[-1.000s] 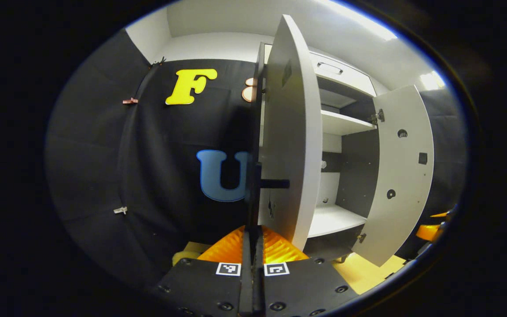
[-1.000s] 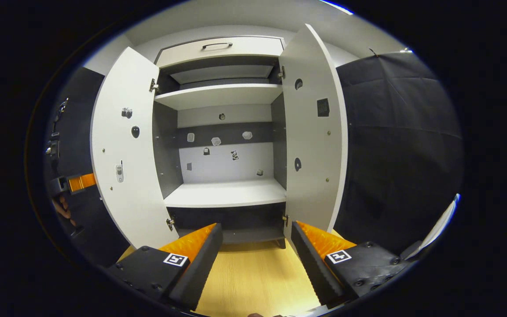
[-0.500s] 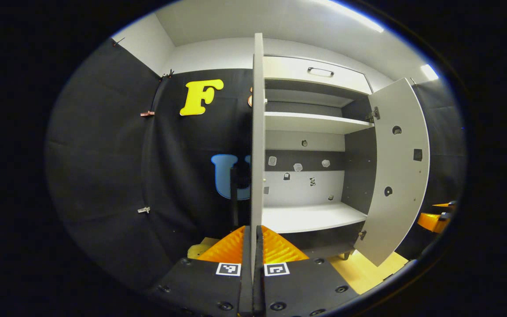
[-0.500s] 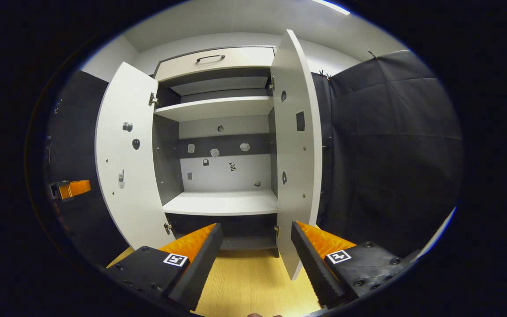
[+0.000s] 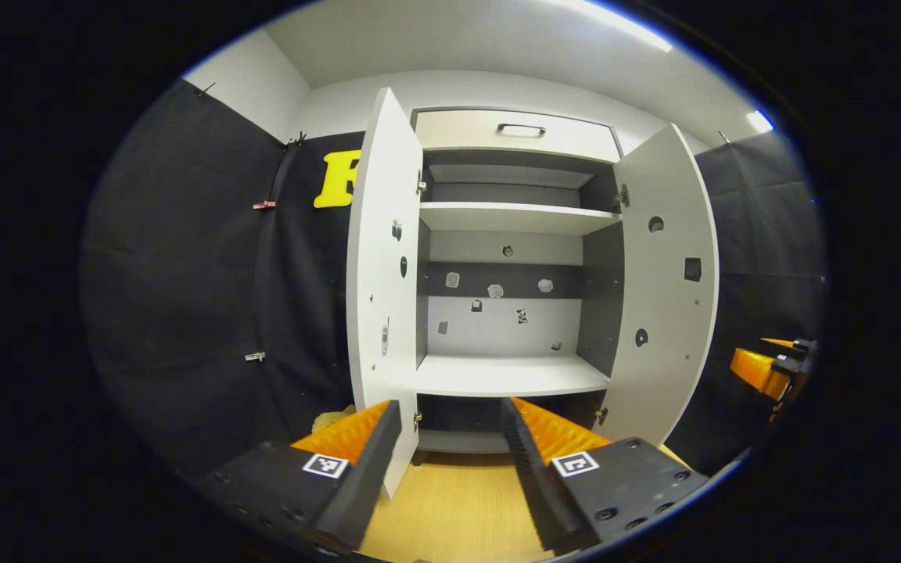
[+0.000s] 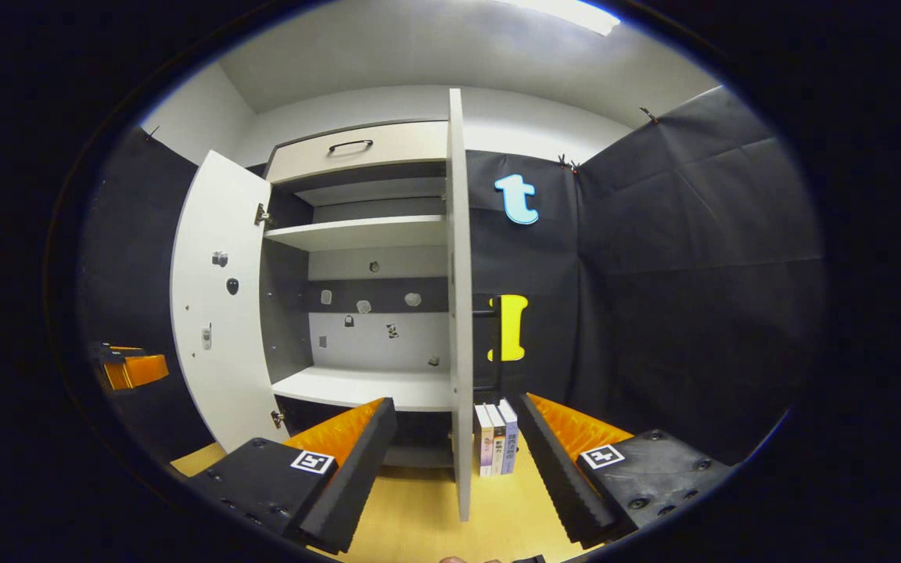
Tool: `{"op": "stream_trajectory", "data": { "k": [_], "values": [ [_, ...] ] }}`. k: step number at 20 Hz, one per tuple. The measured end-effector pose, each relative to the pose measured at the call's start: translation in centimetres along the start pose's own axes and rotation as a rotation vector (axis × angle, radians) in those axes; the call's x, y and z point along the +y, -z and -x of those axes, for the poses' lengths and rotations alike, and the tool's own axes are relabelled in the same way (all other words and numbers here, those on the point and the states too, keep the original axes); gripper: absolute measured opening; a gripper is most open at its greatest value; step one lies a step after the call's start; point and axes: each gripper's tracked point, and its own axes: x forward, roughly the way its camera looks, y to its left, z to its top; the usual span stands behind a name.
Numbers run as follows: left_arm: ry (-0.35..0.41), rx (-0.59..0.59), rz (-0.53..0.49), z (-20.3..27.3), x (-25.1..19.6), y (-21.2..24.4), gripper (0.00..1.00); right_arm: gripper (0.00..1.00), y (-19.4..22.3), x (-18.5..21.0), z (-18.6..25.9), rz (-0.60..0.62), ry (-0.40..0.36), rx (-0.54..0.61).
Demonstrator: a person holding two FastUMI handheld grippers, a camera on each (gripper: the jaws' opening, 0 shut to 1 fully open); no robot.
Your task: Open the right door of the double-door shoe cabinet with the right hand, and open the left door with the left hand.
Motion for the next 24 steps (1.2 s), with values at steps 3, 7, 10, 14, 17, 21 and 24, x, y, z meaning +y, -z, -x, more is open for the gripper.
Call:
{"op": "stream_trajectory", "data": {
  "k": [3,7,10,14,17,21,24],
  "values": [
    [-0.009,-0.010,0.005,0.5,-0.7,0.4,0.94,0.98,0.7,-0.6,0.6,-0.030,0.019,0.010],
    [0.025,-0.012,0.028,0.7,-0.8,0.9,0.96,0.98,2.7,0.6,1.3,-0.014,0.022,0.050],
    [0.028,-0.010,0.028,0.5,0.2,1.0,0.96,0.98,3.8,2.6,1.1,-0.021,0.000,0.095],
    [0.020,0.000,0.023,0.7,1.5,1.0,0.96,0.98,4.0,4.9,0.4,-0.020,-0.032,0.130],
    [0.008,0.014,0.012,1.2,2.5,1.1,0.96,0.98,3.0,5.6,0.2,-0.018,-0.033,0.110],
    [0.023,0.017,0.038,1.8,2.8,0.9,0.96,0.98,2.4,6.8,0.2,-0.017,-0.044,0.091],
    [0.008,0.017,0.011,2.1,3.6,0.9,0.96,0.98,2.3,7.9,0.2,-0.015,-0.064,0.093]
  ]
}}
